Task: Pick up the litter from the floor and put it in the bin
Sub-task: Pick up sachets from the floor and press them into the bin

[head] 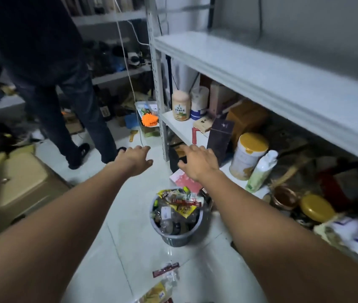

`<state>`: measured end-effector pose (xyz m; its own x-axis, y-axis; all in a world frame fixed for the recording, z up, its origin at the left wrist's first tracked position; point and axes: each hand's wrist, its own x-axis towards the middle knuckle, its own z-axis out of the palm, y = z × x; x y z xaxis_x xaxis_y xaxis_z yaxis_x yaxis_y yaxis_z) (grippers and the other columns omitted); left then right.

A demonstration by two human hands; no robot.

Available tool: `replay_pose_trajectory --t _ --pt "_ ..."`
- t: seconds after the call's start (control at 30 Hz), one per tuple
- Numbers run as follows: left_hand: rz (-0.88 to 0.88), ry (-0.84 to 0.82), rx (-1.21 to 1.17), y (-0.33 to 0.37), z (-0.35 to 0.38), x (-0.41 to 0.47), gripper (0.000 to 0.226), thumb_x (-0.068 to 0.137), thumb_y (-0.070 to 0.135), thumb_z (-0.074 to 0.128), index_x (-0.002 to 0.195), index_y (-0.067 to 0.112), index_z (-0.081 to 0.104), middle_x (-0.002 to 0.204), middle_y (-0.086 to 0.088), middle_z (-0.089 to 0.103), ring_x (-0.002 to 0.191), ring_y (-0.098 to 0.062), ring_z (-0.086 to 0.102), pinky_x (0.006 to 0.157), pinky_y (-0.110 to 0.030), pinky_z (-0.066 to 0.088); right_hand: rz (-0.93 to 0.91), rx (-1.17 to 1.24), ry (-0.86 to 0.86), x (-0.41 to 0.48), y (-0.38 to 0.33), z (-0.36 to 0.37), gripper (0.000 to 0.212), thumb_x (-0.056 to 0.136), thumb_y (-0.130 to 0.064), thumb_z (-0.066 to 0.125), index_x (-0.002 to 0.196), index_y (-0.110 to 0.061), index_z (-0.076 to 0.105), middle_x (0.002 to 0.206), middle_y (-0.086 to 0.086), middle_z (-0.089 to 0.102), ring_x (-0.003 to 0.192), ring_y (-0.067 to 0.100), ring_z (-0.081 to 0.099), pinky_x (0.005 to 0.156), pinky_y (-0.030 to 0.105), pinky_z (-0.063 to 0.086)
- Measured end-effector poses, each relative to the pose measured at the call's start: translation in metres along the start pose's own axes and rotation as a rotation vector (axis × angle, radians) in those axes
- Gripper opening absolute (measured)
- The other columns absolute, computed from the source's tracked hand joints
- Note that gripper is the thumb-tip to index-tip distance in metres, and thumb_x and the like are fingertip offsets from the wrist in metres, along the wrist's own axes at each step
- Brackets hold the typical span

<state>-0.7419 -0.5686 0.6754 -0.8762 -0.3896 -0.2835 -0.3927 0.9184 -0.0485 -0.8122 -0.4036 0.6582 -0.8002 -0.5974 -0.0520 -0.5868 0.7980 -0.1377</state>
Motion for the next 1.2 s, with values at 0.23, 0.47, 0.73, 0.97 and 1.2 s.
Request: replay_pose_trajectory --t 0.23,0.47,0.73,0.97,1.2 --pt "-0.043 0.031 -0.076 0.017 -0.146 -0.133 0.054 0.098 0.038 0.038 0.147 0.02 0.027 0.147 -0.01 0.038 0.132 -0.032 0.038 0.107 -0.045 0.029 0.03 0.046 -0.005 -0.097 -0.02 -0.168 0.052 0.094 -0.035 0.044 0.143 -0.021 0.037 0.138 0.009 0.049 0.126 0.028 0.044 0.104 0.04 0.031" --pt "-0.038 0.105 -0.098 0.034 -0.179 -0.25 0.054 0.098 0.042 0.04 0.145 0.018 0.03 0.145 -0.013 0.038 0.132 -0.033 0.037 0.107 -0.045 0.029 0.087 -0.038 0.045 -0.214 -0.029 -0.223 0.052 0.094 -0.042 0.046 0.14 -0.021 0.04 0.136 0.01 0.051 0.125 0.029 0.045 0.103 0.042 0.031" --pt "0.004 0.13 -0.154 0.045 -0.168 -0.349 0.054 0.098 0.041 0.04 0.145 0.016 0.03 0.146 -0.017 0.035 0.132 -0.037 0.035 0.107 -0.05 0.028 0.109 -0.012 0.066 -0.326 -0.048 -0.226 0.052 0.093 -0.044 0.048 0.14 -0.022 0.042 0.134 0.009 0.052 0.124 0.029 0.046 0.102 0.043 0.032" --pt "-0.019 0.123 -0.195 0.06 -0.145 -0.408 0.053 0.098 0.04 0.041 0.144 0.017 0.031 0.143 -0.017 0.038 0.132 -0.036 0.035 0.109 -0.051 0.027 0.113 -0.043 0.081 -0.38 -0.037 -0.23 0.053 0.092 -0.044 0.051 0.14 -0.022 0.043 0.136 0.009 0.051 0.127 0.028 0.044 0.104 0.042 0.032" --pt "-0.037 0.126 -0.203 0.106 -0.109 -0.451 0.051 0.097 0.038 0.043 0.142 0.016 0.033 0.141 -0.017 0.042 0.128 -0.037 0.04 0.106 -0.05 0.031 0.063 -0.061 0.065 -0.439 0.0 -0.219 0.055 0.093 -0.043 0.05 0.143 -0.022 0.04 0.138 0.009 0.049 0.128 0.029 0.043 0.103 0.042 0.032"
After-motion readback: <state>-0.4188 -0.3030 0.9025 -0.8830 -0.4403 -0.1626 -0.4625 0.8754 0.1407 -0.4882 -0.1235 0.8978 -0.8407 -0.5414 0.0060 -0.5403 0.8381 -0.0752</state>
